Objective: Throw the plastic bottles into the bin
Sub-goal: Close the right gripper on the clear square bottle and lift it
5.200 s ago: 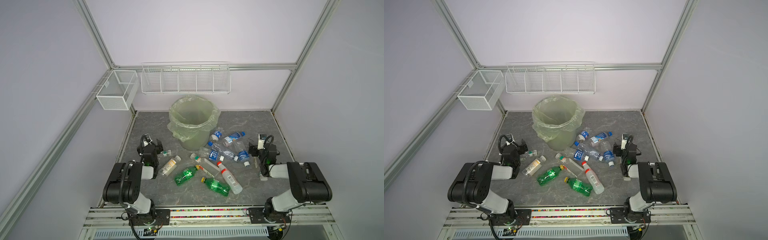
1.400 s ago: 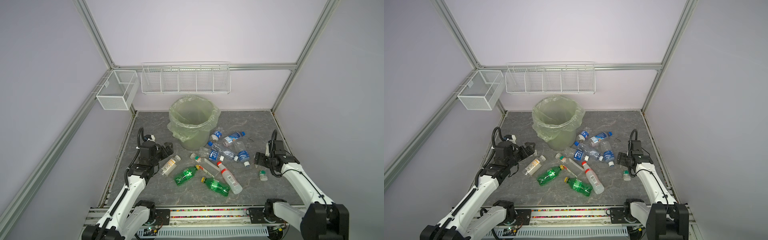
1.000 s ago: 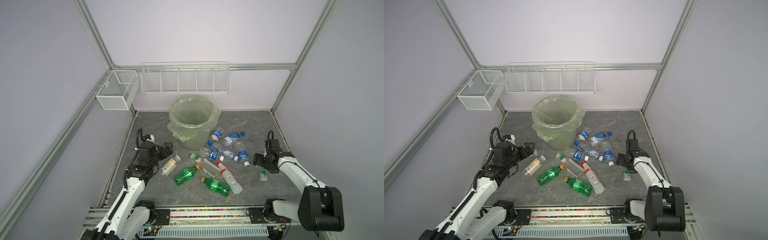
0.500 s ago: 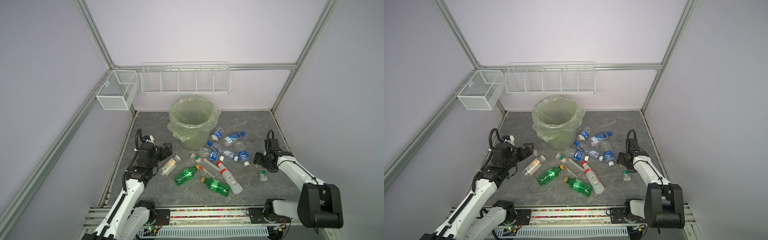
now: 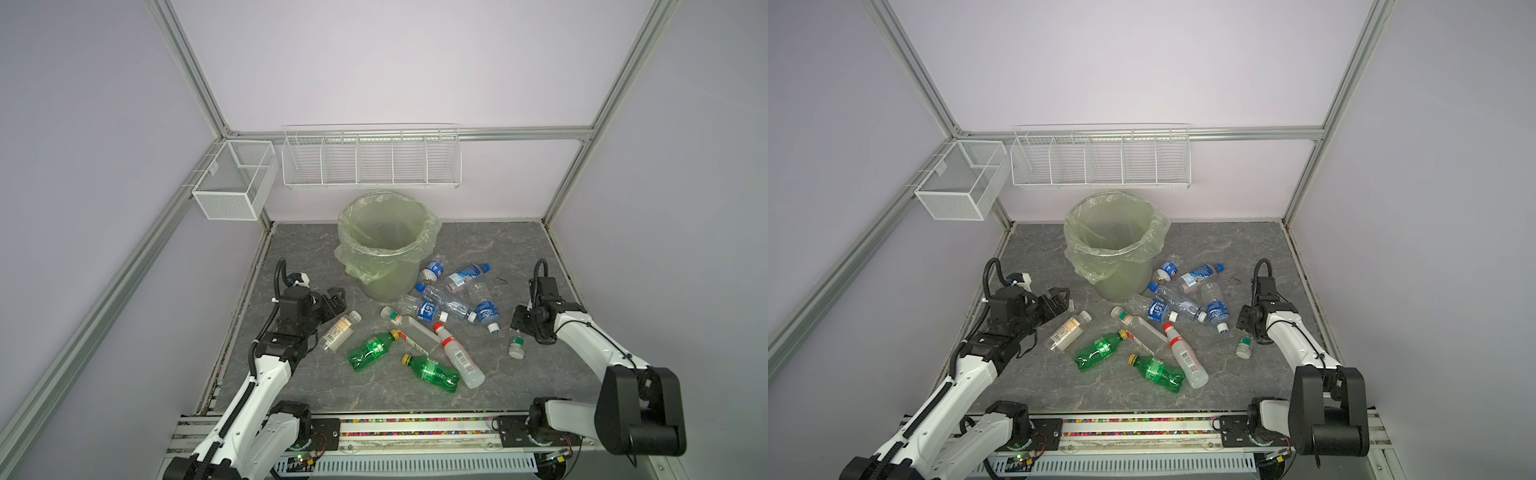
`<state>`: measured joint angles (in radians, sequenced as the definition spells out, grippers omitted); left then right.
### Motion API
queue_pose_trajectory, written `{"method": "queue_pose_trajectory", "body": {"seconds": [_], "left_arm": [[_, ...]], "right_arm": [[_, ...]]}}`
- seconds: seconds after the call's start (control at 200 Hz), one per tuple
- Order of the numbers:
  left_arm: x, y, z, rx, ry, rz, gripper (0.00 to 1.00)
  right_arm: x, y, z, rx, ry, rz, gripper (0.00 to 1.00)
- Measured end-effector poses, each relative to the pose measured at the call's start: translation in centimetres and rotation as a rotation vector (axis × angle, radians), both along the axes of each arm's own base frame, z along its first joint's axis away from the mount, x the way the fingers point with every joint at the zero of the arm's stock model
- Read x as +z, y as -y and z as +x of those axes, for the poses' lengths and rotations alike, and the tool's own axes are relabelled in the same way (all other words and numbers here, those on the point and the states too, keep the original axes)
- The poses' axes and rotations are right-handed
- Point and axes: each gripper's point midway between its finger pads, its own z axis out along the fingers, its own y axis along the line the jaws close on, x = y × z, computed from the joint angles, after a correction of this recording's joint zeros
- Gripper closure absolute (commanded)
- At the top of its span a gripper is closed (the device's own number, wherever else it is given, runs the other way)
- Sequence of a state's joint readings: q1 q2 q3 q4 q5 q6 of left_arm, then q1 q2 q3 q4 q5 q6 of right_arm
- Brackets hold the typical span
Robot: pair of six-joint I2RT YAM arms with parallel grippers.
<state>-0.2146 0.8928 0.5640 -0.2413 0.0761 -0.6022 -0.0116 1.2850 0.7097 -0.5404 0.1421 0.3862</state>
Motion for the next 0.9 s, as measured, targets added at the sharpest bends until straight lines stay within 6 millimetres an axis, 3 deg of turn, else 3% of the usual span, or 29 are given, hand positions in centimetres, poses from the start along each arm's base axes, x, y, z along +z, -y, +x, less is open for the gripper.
{"method": "queue_pose_trajectory", "body": {"seconds": [0.18, 0.53, 0.9], "left_arm": [[-0.7, -0.1, -0.3, 0.004, -0.019, -0.002, 0.01], [-1.0, -0.8, 0.0, 0.035, -0.025, 0.032, 0.01], [-1.5, -0.9, 0.1, 0.044, -0.049, 0.039, 0.01]], "right_arm": [[0.3, 0.0, 0.2, -0.002, 0.019, 0.002, 0.55], [2.9, -1.1, 0.6, 0.018, 0.109, 0.063, 0.56], [8.9, -3.4, 1.6, 0.072, 0.272, 0.180, 0.55]]}}
